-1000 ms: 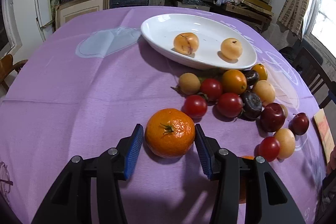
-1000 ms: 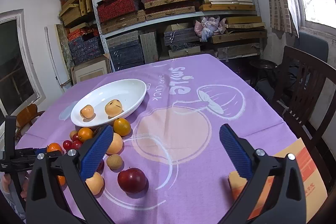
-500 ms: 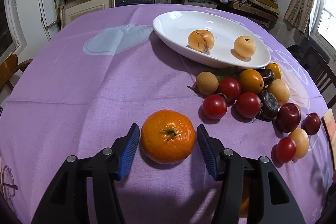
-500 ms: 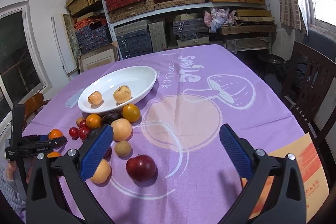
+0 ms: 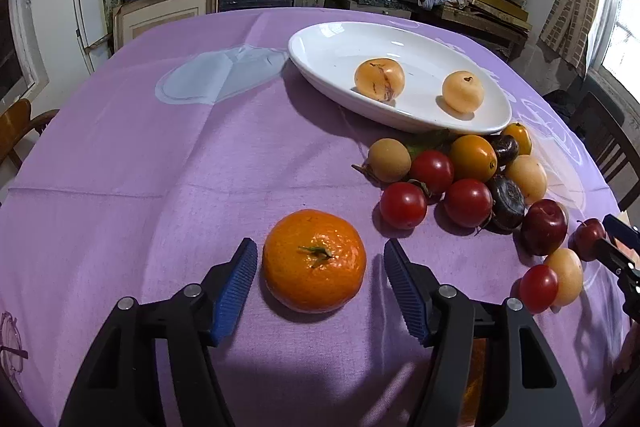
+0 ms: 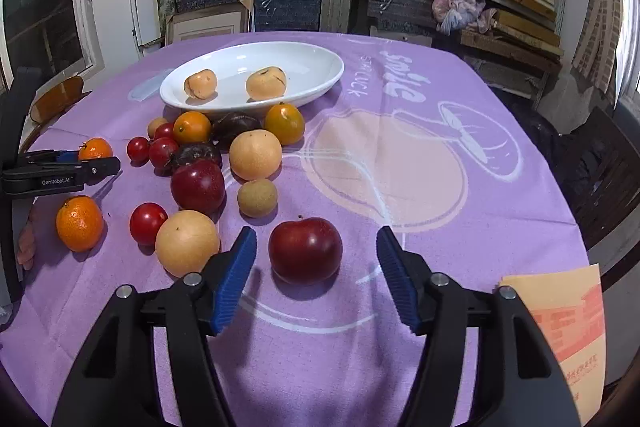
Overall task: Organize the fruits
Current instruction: 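Grasp the tangerine with the left gripper while the right gripper grasps a red apple, then place the tangerine and red apple on the white plate, open both grippers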
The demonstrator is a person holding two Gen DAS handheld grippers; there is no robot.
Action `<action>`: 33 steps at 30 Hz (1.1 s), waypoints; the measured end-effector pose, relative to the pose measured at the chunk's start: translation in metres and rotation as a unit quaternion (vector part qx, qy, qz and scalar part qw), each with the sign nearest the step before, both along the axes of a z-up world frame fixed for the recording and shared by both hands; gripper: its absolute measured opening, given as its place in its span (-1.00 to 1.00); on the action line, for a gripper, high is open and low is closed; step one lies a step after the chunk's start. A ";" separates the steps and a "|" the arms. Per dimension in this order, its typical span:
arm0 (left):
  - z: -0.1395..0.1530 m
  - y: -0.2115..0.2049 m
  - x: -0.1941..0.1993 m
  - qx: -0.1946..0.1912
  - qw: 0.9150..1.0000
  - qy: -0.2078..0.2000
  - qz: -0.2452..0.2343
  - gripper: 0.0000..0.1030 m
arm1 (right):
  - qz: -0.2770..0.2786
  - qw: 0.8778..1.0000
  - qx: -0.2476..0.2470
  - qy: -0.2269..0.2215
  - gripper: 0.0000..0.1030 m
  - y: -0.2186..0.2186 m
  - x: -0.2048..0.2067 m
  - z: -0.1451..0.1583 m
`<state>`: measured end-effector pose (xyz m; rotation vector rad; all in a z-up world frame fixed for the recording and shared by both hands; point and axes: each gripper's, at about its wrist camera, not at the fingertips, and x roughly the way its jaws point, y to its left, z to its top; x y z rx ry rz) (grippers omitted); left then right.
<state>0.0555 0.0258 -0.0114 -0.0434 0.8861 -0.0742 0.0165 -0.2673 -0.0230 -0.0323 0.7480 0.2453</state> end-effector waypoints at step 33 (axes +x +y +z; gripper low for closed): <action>0.010 -0.008 -0.009 0.015 0.999 -0.039 0.008 -0.11 | 0.003 0.998 0.063 0.022 -0.22 -0.017 0.008 -0.001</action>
